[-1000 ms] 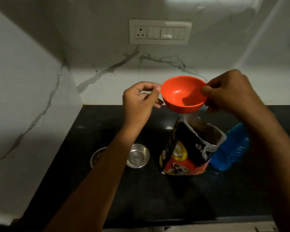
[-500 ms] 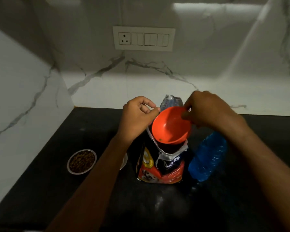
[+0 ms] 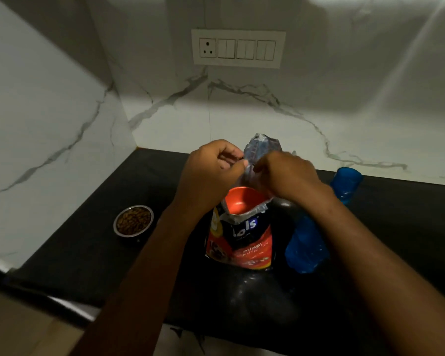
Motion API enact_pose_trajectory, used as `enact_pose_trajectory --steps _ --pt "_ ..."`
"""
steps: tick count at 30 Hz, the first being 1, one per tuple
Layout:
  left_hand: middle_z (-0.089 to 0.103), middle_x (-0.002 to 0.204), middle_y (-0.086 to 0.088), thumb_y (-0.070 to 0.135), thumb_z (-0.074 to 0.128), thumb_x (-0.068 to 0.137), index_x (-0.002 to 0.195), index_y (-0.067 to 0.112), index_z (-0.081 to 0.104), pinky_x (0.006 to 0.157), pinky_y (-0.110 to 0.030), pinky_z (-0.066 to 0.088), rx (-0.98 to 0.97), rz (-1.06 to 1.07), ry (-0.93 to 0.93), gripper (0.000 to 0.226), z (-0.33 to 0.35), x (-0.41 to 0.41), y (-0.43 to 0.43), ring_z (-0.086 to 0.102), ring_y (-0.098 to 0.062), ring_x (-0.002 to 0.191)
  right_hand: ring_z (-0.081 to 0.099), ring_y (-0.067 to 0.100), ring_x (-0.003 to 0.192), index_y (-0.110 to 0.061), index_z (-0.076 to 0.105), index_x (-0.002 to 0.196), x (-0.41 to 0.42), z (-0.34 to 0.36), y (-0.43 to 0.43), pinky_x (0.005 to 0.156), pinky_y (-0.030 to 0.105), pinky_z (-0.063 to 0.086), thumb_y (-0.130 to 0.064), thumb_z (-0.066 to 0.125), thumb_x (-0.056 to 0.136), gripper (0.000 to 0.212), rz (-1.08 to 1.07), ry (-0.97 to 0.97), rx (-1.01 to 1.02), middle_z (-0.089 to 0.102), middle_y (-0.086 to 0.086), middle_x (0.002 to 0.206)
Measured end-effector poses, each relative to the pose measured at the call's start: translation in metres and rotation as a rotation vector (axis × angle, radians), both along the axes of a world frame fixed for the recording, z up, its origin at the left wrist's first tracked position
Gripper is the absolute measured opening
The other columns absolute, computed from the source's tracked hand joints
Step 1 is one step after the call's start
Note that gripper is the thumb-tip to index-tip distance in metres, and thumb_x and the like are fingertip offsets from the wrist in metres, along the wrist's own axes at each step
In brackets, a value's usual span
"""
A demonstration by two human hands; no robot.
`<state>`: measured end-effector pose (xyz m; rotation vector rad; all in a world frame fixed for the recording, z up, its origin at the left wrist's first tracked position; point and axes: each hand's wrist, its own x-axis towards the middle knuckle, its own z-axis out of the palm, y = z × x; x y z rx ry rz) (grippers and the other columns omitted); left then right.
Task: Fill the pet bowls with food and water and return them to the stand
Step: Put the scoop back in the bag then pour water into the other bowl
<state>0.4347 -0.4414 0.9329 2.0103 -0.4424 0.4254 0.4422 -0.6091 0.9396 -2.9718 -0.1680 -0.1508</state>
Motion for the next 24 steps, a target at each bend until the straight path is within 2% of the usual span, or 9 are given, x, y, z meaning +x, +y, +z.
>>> enact_pose_trajectory --steps 2,5,7,10,12,14,15,19,24 --pt "0.069 0.085 0.005 0.013 0.068 0.083 0.092 0.010 0.069 0.075 -0.014 0.053 0.005 0.000 -0.157 0.010 0.007 -0.017 -0.012 0.065 0.001 0.079 0.066 0.022 0.095 -0.028 0.072 0.106 -0.018 0.002 -0.011 0.080 0.033 0.051 -0.034 0.058 0.093 0.020 0.014 -0.102 0.227 0.073 0.001 0.103" --pt "0.072 0.084 -0.015 -0.005 0.065 0.082 0.089 -0.006 0.068 0.073 -0.001 0.046 -0.032 -0.122 -0.263 0.008 0.012 -0.038 -0.038 0.060 0.015 0.079 0.066 0.007 0.071 -0.027 0.073 0.094 -0.049 -0.009 -0.032 0.067 0.030 0.054 -0.019 0.053 0.092 0.021 0.019 -0.221 0.533 0.072 -0.009 0.082" --pt "0.072 0.085 -0.015 -0.004 0.064 0.084 0.090 -0.006 0.068 0.075 -0.006 0.050 -0.040 -0.198 -0.266 0.008 0.007 -0.051 -0.055 0.063 0.006 0.083 0.066 0.004 0.069 -0.027 0.074 0.092 -0.077 -0.023 -0.044 0.063 0.023 0.051 -0.004 0.048 0.090 0.035 0.007 -0.292 0.730 0.072 -0.011 0.081" --pt "0.072 0.091 -0.007 0.006 0.064 0.086 0.091 0.002 0.069 0.078 -0.026 0.057 -0.090 -0.260 -0.270 0.007 -0.012 -0.065 -0.081 0.068 -0.010 0.086 0.066 0.009 0.072 -0.025 0.070 0.080 -0.112 -0.063 -0.064 0.065 0.022 0.053 0.005 0.041 0.083 0.043 -0.078 -0.481 0.998 0.071 -0.006 0.078" --pt "0.071 0.101 -0.009 -0.001 0.066 0.085 0.090 -0.001 0.070 0.086 -0.033 0.055 -0.182 -0.286 -0.254 0.006 -0.034 -0.067 -0.096 0.068 -0.013 0.098 0.065 0.010 0.081 -0.026 0.066 0.084 -0.118 -0.102 -0.077 0.074 0.032 0.055 -0.002 0.044 0.082 0.033 -0.206 -0.547 1.027 0.069 -0.001 0.086" --pt "0.069 0.112 -0.009 -0.004 0.065 0.084 0.094 -0.001 0.069 0.094 -0.040 0.053 -0.245 -0.254 -0.183 0.012 -0.064 -0.065 -0.111 0.064 -0.015 0.110 0.062 0.013 0.093 -0.029 0.058 0.101 -0.118 -0.139 -0.088 0.084 0.042 0.053 -0.015 0.055 0.083 0.023 -0.341 -0.500 1.018 0.062 0.002 0.102" --pt "0.066 0.118 -0.008 -0.005 0.064 0.084 0.099 0.000 0.067 0.096 -0.043 0.052 -0.273 -0.230 -0.128 0.016 -0.078 -0.064 -0.116 0.062 -0.015 0.115 0.060 0.012 0.098 -0.030 0.054 0.110 -0.117 -0.152 -0.090 0.088 0.044 0.053 -0.019 0.063 0.083 0.030 -0.381 -0.444 1.021 0.058 0.001 0.111" --pt "0.056 0.133 -0.001 -0.007 0.062 0.084 0.121 0.012 0.057 0.106 -0.033 0.046 -0.331 -0.204 0.110 0.042 -0.117 -0.062 -0.131 0.052 -0.008 0.128 0.051 0.004 0.116 -0.026 0.042 0.132 -0.109 -0.174 -0.097 0.095 0.027 0.049 -0.022 0.078 0.079 0.064 -0.329 -0.366 0.979 0.049 -0.005 0.131" --pt "0.048 0.135 0.017 0.000 0.065 0.085 0.131 0.031 0.045 0.108 -0.029 0.043 -0.259 -0.233 0.262 0.059 -0.141 -0.057 -0.137 0.046 -0.001 0.130 0.048 0.004 0.124 -0.026 0.036 0.140 -0.104 -0.181 -0.105 0.098 0.024 0.046 -0.038 0.080 0.073 0.081 -0.269 -0.345 0.970 0.045 -0.006 0.138"
